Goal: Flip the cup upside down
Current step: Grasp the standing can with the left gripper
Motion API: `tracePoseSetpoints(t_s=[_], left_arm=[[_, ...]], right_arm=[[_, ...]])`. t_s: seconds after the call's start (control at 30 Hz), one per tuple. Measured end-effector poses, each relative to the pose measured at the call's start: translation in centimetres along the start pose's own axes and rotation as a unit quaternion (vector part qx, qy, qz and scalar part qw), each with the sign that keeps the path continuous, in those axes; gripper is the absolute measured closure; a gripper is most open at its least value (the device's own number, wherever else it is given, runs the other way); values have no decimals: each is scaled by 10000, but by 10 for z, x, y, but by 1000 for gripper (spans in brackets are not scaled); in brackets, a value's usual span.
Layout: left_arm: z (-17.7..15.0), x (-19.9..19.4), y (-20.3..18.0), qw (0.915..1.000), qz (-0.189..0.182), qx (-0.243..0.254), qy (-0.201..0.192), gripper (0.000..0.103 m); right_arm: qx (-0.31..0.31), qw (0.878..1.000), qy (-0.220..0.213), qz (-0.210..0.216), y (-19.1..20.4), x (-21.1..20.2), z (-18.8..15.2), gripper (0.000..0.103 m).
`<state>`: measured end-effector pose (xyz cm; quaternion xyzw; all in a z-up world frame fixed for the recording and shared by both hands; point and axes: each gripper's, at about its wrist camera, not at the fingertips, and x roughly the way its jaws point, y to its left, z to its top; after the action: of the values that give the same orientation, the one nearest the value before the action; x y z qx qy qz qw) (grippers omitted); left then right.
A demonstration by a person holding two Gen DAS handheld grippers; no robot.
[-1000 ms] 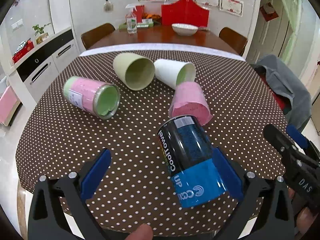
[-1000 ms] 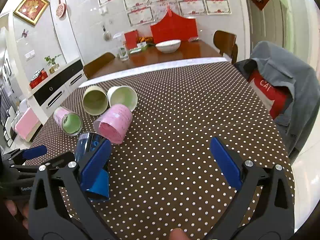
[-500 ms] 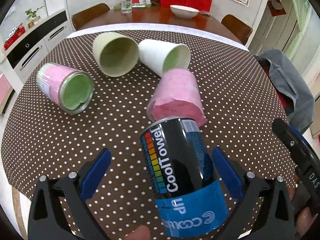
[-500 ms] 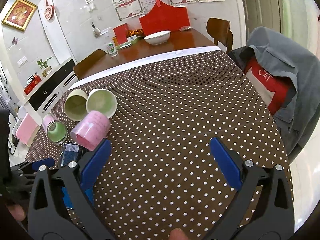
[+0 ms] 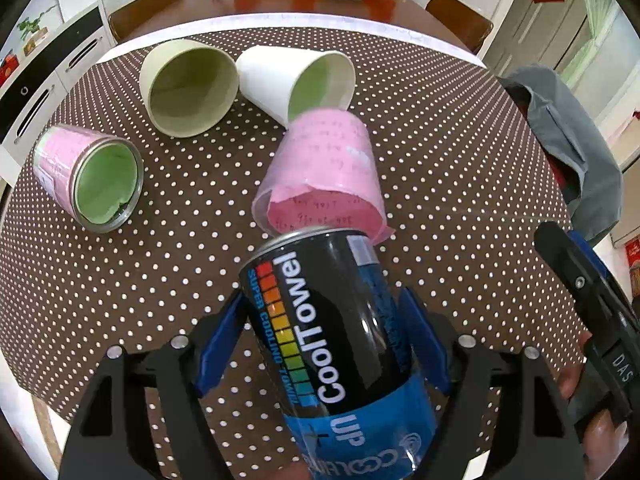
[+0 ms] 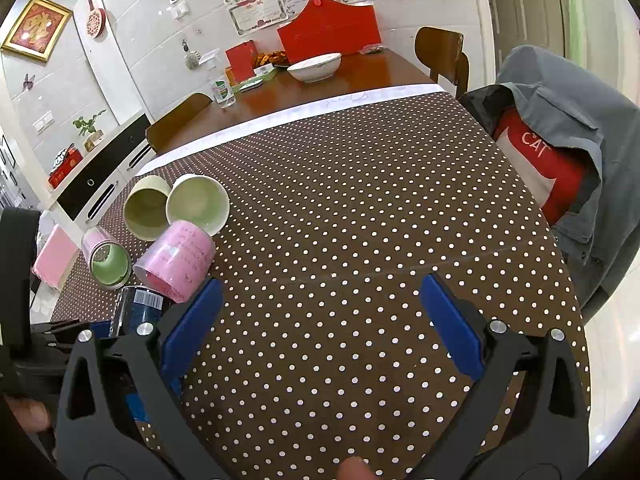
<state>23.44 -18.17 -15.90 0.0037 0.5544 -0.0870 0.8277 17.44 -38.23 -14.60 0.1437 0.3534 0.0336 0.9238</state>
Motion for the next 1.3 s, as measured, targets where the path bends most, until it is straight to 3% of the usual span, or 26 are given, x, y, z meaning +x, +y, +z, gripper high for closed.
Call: tracePoseSetpoints(t_s=[0.2, 0.33, 0.47, 0.63, 0.87, 1.13, 1.3], left_arm=[[8, -2, -2, 9997, 208, 93, 15, 27], [8, -1, -1, 9998, 103, 158, -86, 31], [5, -2, -8, 9983, -33, 577, -104, 32], [-2, -2, -21, 9957, 168, 906, -38, 31], [5, 4, -21, 9967, 408, 704, 26, 29], [-5, -5, -10, 9976, 222, 630, 197, 29], [-4, -7, 0, 9987, 186, 320, 362, 29]], right_arm=[[5, 10000, -4, 35, 3, -1, 0, 6], [-22, 10000, -11, 79, 5, -2, 0, 6], [-50, 9999, -36, 99, 8, -6, -1, 6], [-29, 9999, -41, 107, 8, -9, -4, 6], [-25, 9999, -84, 104, 9, -15, -3, 6], [-20, 9999, -101, 103, 8, -18, -3, 6], [-31, 9998, -105, 143, 12, -19, -2, 6]])
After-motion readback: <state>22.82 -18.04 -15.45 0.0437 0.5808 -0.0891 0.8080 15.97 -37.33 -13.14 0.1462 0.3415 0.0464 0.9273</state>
